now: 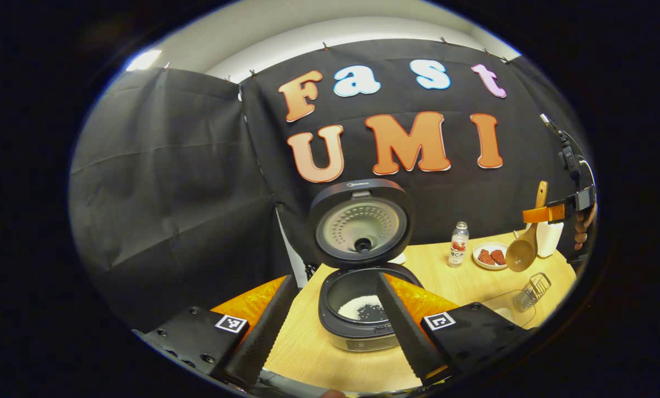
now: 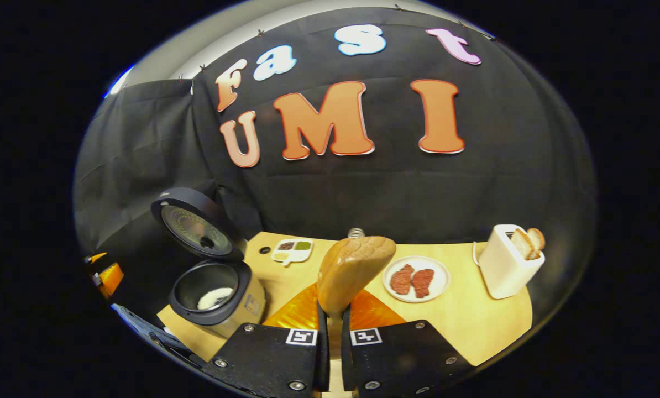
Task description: Close the left gripper, press the button to open the rice cooker; take a wooden spoon from the chopstick holder with the right hand, scoop a spoonful of rice and pour it into the rice cooker, then put the wooden spoon back into the chopstick holder.
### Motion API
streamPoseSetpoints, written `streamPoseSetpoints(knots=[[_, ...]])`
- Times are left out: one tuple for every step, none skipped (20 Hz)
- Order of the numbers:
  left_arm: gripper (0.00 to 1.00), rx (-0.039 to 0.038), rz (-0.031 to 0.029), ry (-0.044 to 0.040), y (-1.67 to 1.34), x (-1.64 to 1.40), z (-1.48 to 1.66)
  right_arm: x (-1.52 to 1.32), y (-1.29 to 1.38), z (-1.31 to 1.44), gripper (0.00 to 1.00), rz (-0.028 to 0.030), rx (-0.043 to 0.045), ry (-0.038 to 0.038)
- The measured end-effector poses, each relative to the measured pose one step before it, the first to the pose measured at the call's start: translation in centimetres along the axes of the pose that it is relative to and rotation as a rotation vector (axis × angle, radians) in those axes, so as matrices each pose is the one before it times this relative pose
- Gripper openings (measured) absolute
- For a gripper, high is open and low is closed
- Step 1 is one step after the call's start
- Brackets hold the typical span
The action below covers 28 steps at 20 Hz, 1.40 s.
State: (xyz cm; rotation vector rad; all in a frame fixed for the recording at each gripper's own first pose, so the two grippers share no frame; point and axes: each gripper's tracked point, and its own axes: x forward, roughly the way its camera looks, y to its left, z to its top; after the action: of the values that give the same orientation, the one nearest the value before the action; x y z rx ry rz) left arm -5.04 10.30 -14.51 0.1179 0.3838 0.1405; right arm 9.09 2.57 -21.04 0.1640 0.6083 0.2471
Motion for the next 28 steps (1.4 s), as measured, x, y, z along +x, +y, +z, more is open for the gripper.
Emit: streamPoseSetpoints(knots=[[1.0,0.00874,-0.01684,0.00117,-0.851,0.045,-0.002,-0.675,-1.518,-0.538,0.08,-0.02572,0.01195,0.00694],[1.0,0.00481,-0.01566,-0.00099,-0.95,0.123,0.28,-0.41,-1.599,-0.248,0.08,-0.02702,0.01519,0.00155],[1.0,0.00651,-0.011,-0.00004,-0.684,0.111,0.227,-0.17,-1.625,-0.156,0.08,-0.03065,0.01569,0.00296],[1.0,0.00926,-0.00577,-0.00147,-0.591,0.198,0.278,-0.24,-1.568,-0.202,0.08,-0.03108,0.00313,-0.00145],[1.0,0.00804,-0.00575,-0.00089,-0.45,0.095,0.106,-0.12,-1.638,-0.274,0.08,-0.03567,-0.00726,-0.00511],[1.0,0.00366,-0.00591,-0.00111,-0.525,0.061,0.272,-0.108,-1.098,-0.147,0.08,-0.02268,-0.00453,-0.0026],[1.0,-0.00051,-0.00671,-0.00094,-0.445,0.069,0.187,-0.149,-1.045,-0.429,0.08,-0.01355,0.00236,0.01043],[1.0,-0.00318,-0.0039,-0.00271,-0.364,-0.007,0.322,-0.286,-0.648,-0.711,0.08,-0.00314,0.01367,0.01132],[1.0,-0.0048,-0.00092,-0.00011,-0.186,0.068,0.182,0.184,-0.42,-0.744,0.08,0.00014,0.01473,0.01443],[1.0,-0.00265,0.00308,0.00121,-0.197,-0.057,0.18,0.401,-0.293,-1.026,0.08,-0.00512,0.01373,0.01807],[1.0,-0.00168,0.00726,0.00006,0.016,0.048,0.157,0.535,-0.177,-0.938,0.08,-0.00282,0.0121,0.01719],[1.0,-0.00169,0.00652,0.00045,0.032,-0.025,0.202,0.388,-0.178,-1.028,0.08,0.00151,0.00982,0.01957],[1.0,-0.00117,0.00738,-0.00115,0.093,-0.12,0.155,0.438,0.107,-1.059,0.08,0.00137,0.00859,0.01802],[1.0,0.00192,0.00705,-0.0006,0.038,-0.116,0.258,0.606,-0.063,-0.886,0.08,0.00007,0.00979,0.01938],[1.0,0.00502,0.01234,-0.00249,0.306,-0.168,0.114,0.433,-0.468,-0.908,0.08,-0.00924,0.00071,0.01233],[1.0,0.00462,0.01157,-0.00076,0.386,-0.011,0.104,0.501,-0.122,-0.723,0.08,-0.0047,0.00488,0.01487],[1.0,0.00194,0.01155,-0.00126,0.466,-0.124,0.174,0.687,-0.287,-0.595,0.08,-0.00745,0.01197,0.0132],[1.0,-0.00084,0.00947,-0.00049,0.403,0.086,0.195,0.412,-0.305,-0.48,0.08,-0.00202,0.0225,0.01191],[1.0,-0.0033,0.00695,-0.00036,0.432,0.1,0.213,0.43,-0.164,-0.491,0.08,-0.00257,0.03143,0.01471],[1.0,-0.00768,0.0073,-0.001,0.5,0.286,0.347,0.372,-0.201,-0.462,0.08,-0.00469,0.0357,0.01019],[1.0,-0.0102,0.00564,-0.00143,0.484,0.356,0.441,0.404,-0.386,-0.231,0.08,-0.01182,0.02652,0.00679],[1.0,-0.0084,0.0077,-0.00074,0.667,0.375,0.493,0.113,-0.288,-0.775,0.08,-0.00651,0.01994,0.01124],[1.0,-0.01335,0.00721,-0.00476,0.623,0.455,0.571,-0.108,-0.359,-0.429,0.08,-0.00815,0.01402,0.00474],[1.0,-0.0137,0.01039,-0.00699,0.812,0.42,0.626,-0.048,-0.444,-0.444,0.08,-0.00867,0.01167,0.009],[1.0,-0.01359,0.00468,-0.00649,0.53,0.583,0.65,-0.009,-0.422,-0.639,0.08,-0.00885,0.0125,0.00978],[1.0,-0.01439,0.00265,-0.00908,0.375,0.651,0.752,0.089,-0.828,-1.017,0.1,-0.02007,0.01887,0.03748],[1.0,-0.01331,-0.00254,-0.00266,0.209,0.795,0.502,-0.601,-0.282,-0.218,0.11,0.01029,0.04327,-0.00438],[1.0,-0.00736,-0.00096,0.00416,0.173,0.941,0.145,0.71,-0.415,0.09,0.11,-0.00669,0.03931,0.01969]])
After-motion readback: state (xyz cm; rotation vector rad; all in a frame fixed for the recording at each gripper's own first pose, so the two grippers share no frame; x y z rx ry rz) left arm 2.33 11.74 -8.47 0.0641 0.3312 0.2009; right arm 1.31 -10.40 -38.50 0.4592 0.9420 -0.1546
